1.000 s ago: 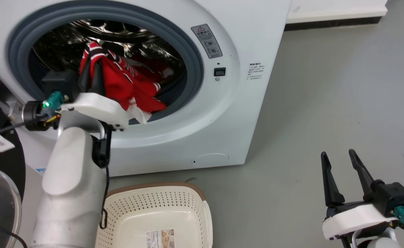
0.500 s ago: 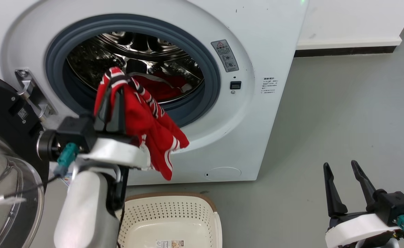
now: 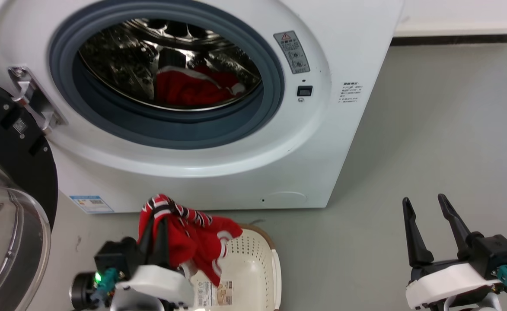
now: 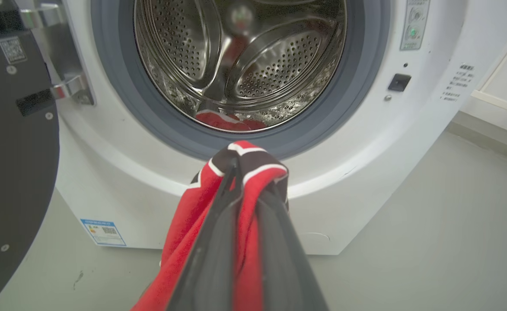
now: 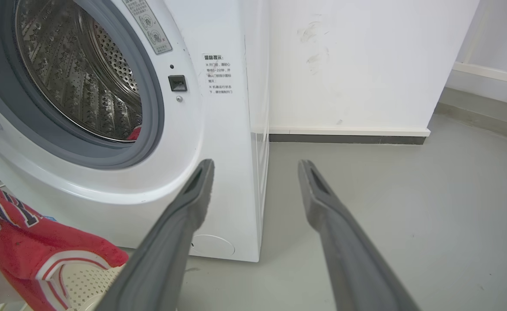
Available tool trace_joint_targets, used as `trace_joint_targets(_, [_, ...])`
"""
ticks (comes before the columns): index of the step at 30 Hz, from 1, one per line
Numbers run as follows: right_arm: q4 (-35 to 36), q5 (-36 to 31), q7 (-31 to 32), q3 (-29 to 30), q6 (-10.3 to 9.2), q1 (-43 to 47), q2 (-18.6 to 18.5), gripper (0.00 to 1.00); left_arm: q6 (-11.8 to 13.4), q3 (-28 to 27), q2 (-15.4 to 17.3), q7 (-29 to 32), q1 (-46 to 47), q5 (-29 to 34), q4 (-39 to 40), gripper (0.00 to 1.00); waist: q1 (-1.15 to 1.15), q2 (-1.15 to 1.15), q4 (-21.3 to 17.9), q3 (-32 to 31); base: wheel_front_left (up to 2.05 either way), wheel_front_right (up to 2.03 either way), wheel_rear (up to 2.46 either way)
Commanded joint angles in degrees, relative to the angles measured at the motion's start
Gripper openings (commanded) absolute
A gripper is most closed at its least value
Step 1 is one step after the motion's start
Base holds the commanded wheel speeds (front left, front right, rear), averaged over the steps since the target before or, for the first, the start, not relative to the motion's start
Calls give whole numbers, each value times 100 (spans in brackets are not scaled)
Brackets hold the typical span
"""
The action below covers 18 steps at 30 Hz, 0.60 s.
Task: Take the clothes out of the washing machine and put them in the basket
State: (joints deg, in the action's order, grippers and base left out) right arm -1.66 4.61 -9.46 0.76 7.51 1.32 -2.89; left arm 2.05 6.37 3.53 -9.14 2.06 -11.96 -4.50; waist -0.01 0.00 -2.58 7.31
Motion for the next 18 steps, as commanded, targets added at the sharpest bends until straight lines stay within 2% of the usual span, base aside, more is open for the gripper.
trace_joint_targets(1, [23, -20, -1, -18, -4, -112, 3, 100, 38, 54, -10, -43, -71, -25, -103, 0, 1, 0, 24, 189, 0, 0, 0])
trace_joint_targets(9, [21, -28, -91, -161, -4, -496, 3, 100, 231, 341, -55, -428, 191, -332, -1407, 0, 1, 0, -39, 1025, 0, 0, 0])
trace_joint_targets(18, [-42, -21, -244, -343, -4, -1107, 5, 100, 348, 344, -62, -612, 1419, -639, -3136, 0, 1, 0, -272, 2179, 0, 0, 0])
